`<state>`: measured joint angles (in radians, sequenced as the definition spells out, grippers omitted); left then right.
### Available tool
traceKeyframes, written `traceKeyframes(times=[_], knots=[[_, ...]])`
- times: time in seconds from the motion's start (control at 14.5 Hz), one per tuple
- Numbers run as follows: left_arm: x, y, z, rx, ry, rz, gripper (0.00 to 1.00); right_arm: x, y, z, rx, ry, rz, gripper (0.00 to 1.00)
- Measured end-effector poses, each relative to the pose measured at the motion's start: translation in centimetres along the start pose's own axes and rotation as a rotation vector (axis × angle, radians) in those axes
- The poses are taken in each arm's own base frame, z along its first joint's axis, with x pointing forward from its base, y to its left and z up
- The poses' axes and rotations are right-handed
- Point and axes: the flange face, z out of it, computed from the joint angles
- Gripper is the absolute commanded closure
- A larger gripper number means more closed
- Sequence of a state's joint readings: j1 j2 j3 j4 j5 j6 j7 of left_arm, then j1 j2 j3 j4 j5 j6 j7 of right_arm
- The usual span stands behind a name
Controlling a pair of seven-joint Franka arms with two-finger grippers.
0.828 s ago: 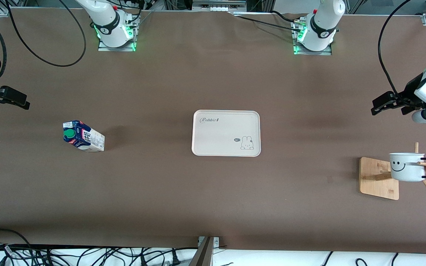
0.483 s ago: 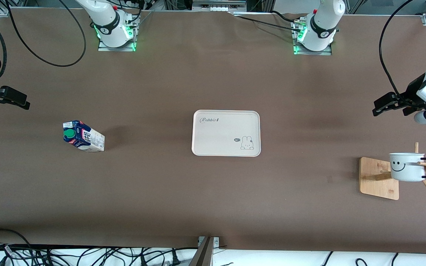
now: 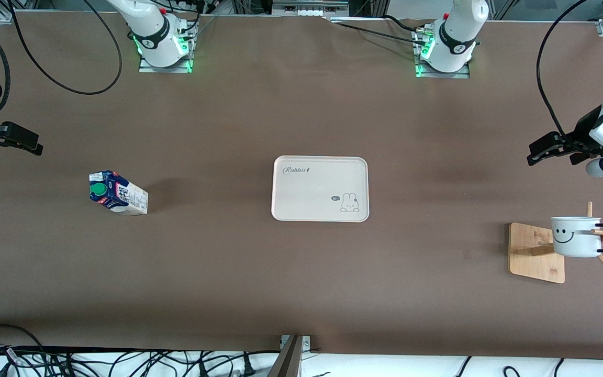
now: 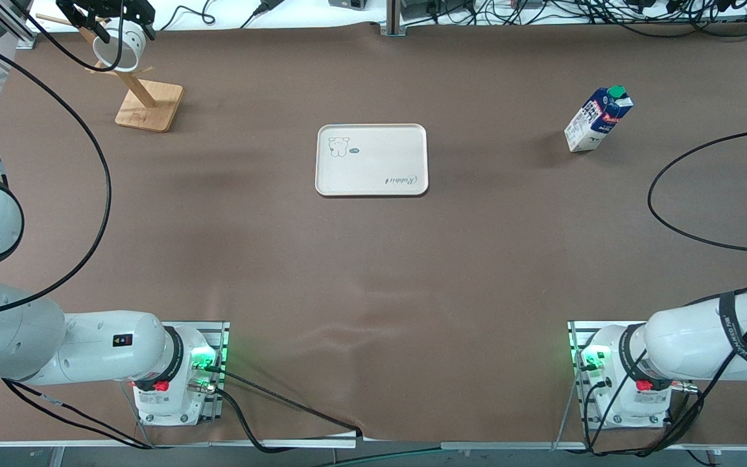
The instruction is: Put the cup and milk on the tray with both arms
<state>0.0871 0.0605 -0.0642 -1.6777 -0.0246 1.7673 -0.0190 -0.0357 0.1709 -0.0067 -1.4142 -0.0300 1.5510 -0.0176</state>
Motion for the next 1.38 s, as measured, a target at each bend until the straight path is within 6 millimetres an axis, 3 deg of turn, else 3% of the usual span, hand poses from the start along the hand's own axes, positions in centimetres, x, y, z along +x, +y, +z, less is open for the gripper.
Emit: traceKeyframes(times=[0.41, 0.62, 0.83, 1.1, 1.24, 1.38], knots=[[0.0, 0.0, 0.1, 0.0, 0.002, 0.0, 0.0, 0.1, 0.4, 0.3, -0.001, -0.005, 0.007, 0.0], [0.0, -0.1, 0.1, 0.0, 0.001, -0.001, 0.0, 0.9, 1.8, 2.3, -0.008, -0.039, 0.029, 0.0], [0.0, -0.1, 0.1, 0.0, 0.002, -0.002, 0.0, 2.2, 4.0, 5.5, -0.006, -0.082, 0.062, 0.0], [0.3, -0.3, 0.5, 0.0, 0.027, -0.005, 0.0, 6.0, 3.3, 13.1, -0.006, -0.104, 0.045, 0.0], [0.9, -0.5, 2.4, -0.001, 0.089, -0.008, 0.0, 7.1, 2.8, 15.7, -0.005, -0.112, 0.036, 0.0], [1.1, -0.6, 4.7, -0.001, 0.131, -0.01, 0.0, 7.5, 2.3, 16.7, -0.001, -0.114, 0.029, 0.0]])
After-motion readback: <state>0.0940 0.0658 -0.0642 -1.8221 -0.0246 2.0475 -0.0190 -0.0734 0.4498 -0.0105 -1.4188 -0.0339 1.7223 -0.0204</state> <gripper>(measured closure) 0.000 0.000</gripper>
